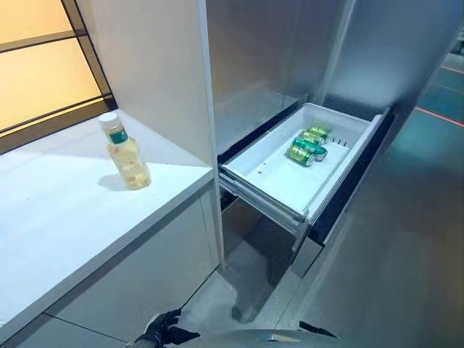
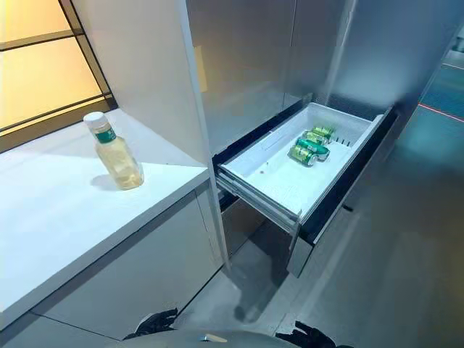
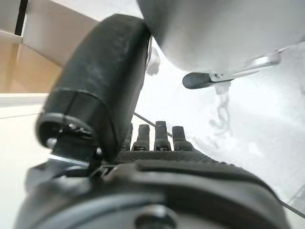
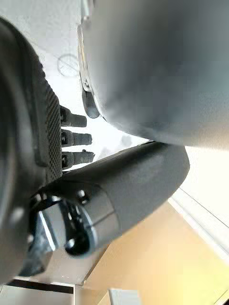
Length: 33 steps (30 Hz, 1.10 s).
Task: Put drinks into fridge and close the fridge
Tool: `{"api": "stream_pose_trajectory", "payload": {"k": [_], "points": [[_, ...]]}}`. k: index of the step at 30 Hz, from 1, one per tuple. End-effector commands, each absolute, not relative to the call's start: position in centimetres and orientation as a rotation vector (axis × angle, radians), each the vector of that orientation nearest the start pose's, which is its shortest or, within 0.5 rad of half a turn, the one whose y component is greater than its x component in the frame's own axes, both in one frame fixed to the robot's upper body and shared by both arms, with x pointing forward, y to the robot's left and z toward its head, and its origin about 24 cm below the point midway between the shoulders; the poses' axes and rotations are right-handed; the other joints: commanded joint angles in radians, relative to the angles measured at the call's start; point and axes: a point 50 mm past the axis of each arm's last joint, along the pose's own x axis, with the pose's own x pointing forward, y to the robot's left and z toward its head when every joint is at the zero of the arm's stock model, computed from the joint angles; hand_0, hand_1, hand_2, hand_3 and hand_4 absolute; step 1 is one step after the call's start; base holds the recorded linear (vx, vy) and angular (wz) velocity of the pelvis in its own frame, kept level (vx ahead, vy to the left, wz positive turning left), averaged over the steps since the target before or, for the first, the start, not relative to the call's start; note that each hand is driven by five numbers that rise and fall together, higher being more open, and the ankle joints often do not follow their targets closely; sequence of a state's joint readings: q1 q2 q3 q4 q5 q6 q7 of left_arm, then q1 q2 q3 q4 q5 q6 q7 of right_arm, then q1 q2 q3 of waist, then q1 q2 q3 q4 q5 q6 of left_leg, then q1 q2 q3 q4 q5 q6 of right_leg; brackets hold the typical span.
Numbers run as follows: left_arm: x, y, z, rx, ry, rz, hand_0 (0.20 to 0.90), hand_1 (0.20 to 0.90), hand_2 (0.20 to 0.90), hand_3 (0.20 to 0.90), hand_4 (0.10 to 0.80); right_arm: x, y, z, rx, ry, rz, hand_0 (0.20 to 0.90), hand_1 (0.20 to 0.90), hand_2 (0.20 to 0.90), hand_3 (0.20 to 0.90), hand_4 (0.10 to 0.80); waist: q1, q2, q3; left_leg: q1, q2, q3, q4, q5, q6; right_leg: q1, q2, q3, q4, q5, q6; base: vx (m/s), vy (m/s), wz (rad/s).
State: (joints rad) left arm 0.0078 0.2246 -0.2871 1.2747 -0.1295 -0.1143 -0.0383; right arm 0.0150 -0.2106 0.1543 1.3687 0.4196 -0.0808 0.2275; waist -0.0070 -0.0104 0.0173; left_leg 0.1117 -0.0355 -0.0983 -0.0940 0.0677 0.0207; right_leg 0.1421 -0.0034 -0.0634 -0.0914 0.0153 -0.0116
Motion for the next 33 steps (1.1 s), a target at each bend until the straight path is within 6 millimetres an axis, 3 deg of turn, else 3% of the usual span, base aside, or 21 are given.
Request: {"api": "stream_pose_trajectory", "payload": {"k": [1, 15, 16, 18, 21, 25, 30, 33], "points": [[9.7, 19.8, -16.6, 0.177, 1.164, -0.104, 0.9, 0.9, 0.9, 0.9, 0.8, 9.4, -20.8, -16.6, 0.195, 1.179, -0.053, 0.9, 0.9, 0.9, 0.9, 0.8, 0.009, 0.007, 0.03, 0.028, -0.02, 0.079, 0.007, -0.077, 0.022, -0.027, -0.012, 0.023, 0.028, 0.022, 0.044, 0.0, 0.0, 0.0], [9.9, 20.0, -16.5, 0.231, 1.124, -0.077, 0.9, 0.9, 0.9, 0.9, 0.8, 9.0, -20.9, -16.6, 0.195, 1.188, -0.056, 0.9, 0.9, 0.9, 0.9, 0.8, 0.01, 0.01, 0.025, 0.031, -0.02, 0.076, 0.007, -0.077, 0.021, -0.024, -0.013, 0.02, 0.028, 0.019, 0.043, 0.0, 0.0, 0.0], [10.0, 20.0, -16.5, 0.262, 1.119, -0.075, 0.9, 0.9, 0.9, 0.9, 0.8, 9.0, -20.9, -16.6, 0.195, 1.189, -0.057, 0.9, 0.9, 0.9, 0.9, 0.8, 0.01, 0.01, 0.025, 0.031, -0.02, 0.076, 0.007, -0.077, 0.021, -0.024, -0.014, 0.02, 0.028, 0.019, 0.043, 0.0, 0.0, 0.0], [10.9, 20.5, -16.0, 0.515, 1.025, -0.106, 0.9, 0.9, 0.9, 0.9, 0.8, 9.1, -20.9, -16.6, 0.187, 1.191, -0.05, 0.9, 0.9, 0.9, 0.9, 0.8, 0.006, 0.01, 0.024, 0.031, -0.019, 0.078, 0.007, -0.077, 0.02, -0.025, -0.014, 0.022, 0.03, 0.018, 0.043, 0.0, 0.0, 0.0], [12.1, 20.9, -15.5, 0.596, 0.979, -0.12, 0.9, 0.9, 0.9, 0.9, 0.8, 9.4, -21.3, -16.5, 0.177, 1.192, -0.04, 0.9, 0.9, 0.9, 0.9, 0.8, 0.002, 0.013, 0.025, 0.03, -0.018, 0.08, 0.007, -0.077, 0.018, -0.027, -0.012, 0.027, 0.032, 0.016, 0.044, 0.0, 0.0, 0.0], [13.8, 20.5, -15.1, 0.366, 0.992, -0.183, 0.9, 0.9, 0.9, 0.9, 0.8, 9.8, -21.8, -16.3, 0.158, 1.192, -0.032, 0.9, 0.9, 0.9, 0.9, 0.8, -0.001, 0.021, 0.029, 0.031, -0.017, 0.08, 0.007, -0.076, 0.017, -0.027, -0.011, 0.03, 0.032, 0.015, 0.046, 0.0, 0.0, 0.0], [17.0, 18.7, -13.2, 0.109, 0.92, -0.422, 0.9, 0.9, 0.9, 0.9, 0.8, 10.2, -22.8, -16.0, 0.133, 1.192, -0.037, 0.9, 0.9, 0.9, 0.9, 0.8, -0.005, 0.039, 0.031, 0.028, -0.015, 0.082, 0.007, -0.075, 0.016, -0.03, -0.011, 0.035, 0.032, 0.017, 0.049, -0.011, 0.039, -0.01], [20.5, 17.8, -9.1, 0.018, 0.804, -0.714, 0.9, 0.9, 0.9, 0.9, 0.8, 10.2, -23.6, -15.8, 0.118, 1.187, -0.046, 0.9, 0.9, 0.9, 0.9, 0.8, -0.004, 0.057, 0.036, 0.022, -0.013, 0.082, 0.007, -0.073, 0.015, -0.038, -0.013, 0.036, 0.036, 0.017, 0.054, -0.031, 0.036, 0.01]]}}
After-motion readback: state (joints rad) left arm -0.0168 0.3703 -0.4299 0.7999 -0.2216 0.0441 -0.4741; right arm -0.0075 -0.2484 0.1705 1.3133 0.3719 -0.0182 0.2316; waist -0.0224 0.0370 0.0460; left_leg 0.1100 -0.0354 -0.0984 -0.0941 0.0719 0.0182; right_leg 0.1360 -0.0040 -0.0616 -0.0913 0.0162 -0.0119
